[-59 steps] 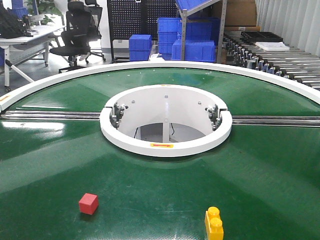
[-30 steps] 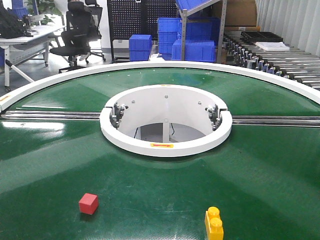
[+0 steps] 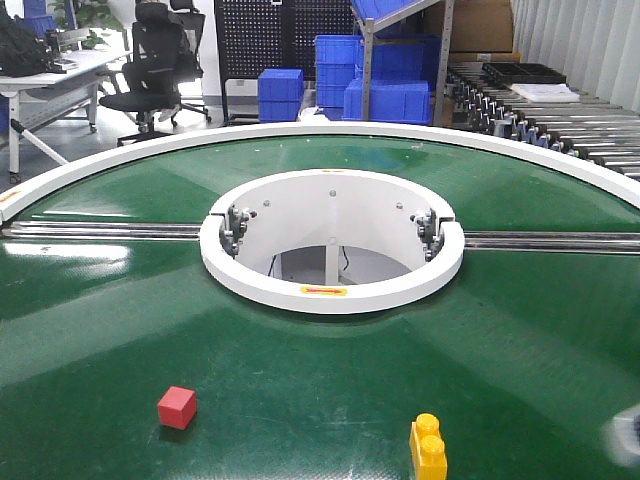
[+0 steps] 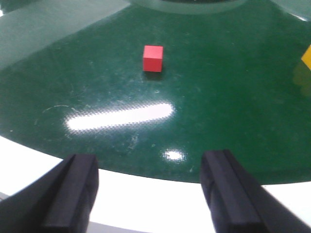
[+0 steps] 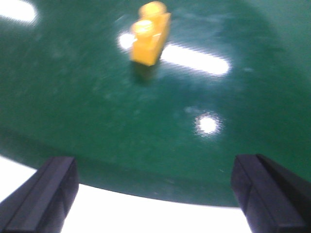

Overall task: Pick red and yellow blocks into blue bin
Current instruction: 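Lower the right gripper onto the yellow brick and close it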

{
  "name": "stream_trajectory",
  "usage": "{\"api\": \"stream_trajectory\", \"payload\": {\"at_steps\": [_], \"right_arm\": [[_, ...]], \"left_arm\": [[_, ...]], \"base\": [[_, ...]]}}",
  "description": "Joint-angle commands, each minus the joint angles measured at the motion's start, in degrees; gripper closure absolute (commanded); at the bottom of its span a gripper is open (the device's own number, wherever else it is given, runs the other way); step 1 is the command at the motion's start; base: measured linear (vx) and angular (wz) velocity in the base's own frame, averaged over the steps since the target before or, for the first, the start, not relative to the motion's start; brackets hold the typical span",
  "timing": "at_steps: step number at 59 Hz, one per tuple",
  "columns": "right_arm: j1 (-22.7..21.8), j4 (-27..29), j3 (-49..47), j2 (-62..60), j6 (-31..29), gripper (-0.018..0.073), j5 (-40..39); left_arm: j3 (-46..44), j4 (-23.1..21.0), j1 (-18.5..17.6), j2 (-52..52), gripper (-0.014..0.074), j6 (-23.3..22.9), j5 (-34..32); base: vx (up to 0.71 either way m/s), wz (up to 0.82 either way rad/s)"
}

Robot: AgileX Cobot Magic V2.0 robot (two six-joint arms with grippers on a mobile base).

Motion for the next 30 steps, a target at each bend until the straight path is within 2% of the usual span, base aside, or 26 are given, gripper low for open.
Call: {"api": "stream_trajectory", "payload": {"at_steps": [1,9,12,21,30], "right_arm": [[3.43,-5.4,-5.05,5.31,4.26,-0.0117,-2.69],[6.75,-13.78,-11.77,14.37,13.69,-0.0077,-2.03],[7.25,-15.23,-13.92,17.07,16.31,-0.0065,-1.8],[7.6,-15.28,-22.02,26.43,23.33,-0.0039,-1.23],[7.6,-15.27,-29.1,35.47,25.98,-0.0038,1.42]], "left_arm": [[-1.45,-0.68,-0.71,0.47,0.002,-0.39,-4.92],[-1.45,-0.73,-0.7,0.47,0.002,-0.39,-4.92],[-1.45,-0.73,-0.7,0.47,0.002,-0.39,-4.92],[-1.45,-0.73,-0.7,0.47,0.002,-0.39,-4.92],[-1.45,-0.73,-0.7,0.47,0.002,-0.39,-4.92]], "base": [[0.0,0.0],[0.0,0.0],[0.0,0.0],[0.0,0.0],[0.0,0.0]]}}
